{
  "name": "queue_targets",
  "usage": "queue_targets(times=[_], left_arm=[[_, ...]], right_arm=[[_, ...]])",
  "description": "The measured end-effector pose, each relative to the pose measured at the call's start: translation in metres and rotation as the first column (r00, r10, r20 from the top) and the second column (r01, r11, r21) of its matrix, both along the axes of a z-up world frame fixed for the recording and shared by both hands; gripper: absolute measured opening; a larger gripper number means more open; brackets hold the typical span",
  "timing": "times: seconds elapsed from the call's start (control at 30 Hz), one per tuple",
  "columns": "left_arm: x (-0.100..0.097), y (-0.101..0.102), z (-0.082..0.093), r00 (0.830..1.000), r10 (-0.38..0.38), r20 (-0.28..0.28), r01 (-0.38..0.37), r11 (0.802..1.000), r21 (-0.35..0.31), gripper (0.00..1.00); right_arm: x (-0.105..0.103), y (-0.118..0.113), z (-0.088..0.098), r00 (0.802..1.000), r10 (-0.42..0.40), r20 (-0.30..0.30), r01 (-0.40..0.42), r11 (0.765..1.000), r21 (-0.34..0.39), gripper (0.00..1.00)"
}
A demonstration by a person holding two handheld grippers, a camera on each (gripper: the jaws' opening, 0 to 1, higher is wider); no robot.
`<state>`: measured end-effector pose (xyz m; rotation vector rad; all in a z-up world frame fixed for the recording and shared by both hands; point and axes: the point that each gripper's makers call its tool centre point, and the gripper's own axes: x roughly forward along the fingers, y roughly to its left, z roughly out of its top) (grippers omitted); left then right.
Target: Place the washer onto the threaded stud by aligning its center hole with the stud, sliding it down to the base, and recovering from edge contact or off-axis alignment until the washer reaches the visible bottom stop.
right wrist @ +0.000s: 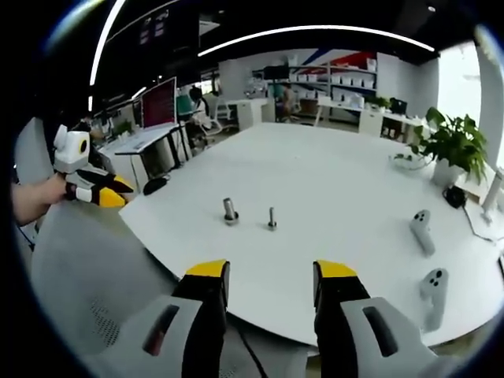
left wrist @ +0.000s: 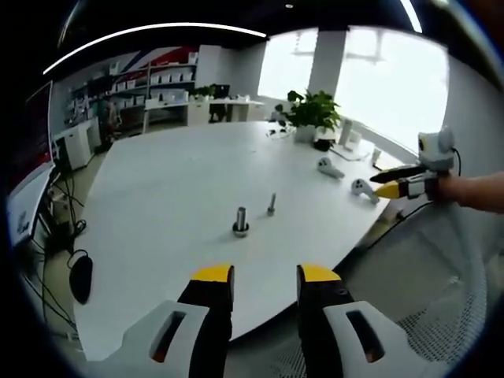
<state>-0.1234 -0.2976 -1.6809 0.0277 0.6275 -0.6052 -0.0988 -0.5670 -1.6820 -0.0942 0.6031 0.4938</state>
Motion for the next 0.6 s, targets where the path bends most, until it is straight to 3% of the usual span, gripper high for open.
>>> queue_targets(times=[0.6], left_arm=[[-0.0004,-0.0008,-0.0028,1.000,-0.007,-0.014,0.007,1.000,0.013,0.30]], right_arm=[[0.0022,-0.0027,0.0020,1.000,-0.008,0.015,0.008,1.000,-0.008,0.42]])
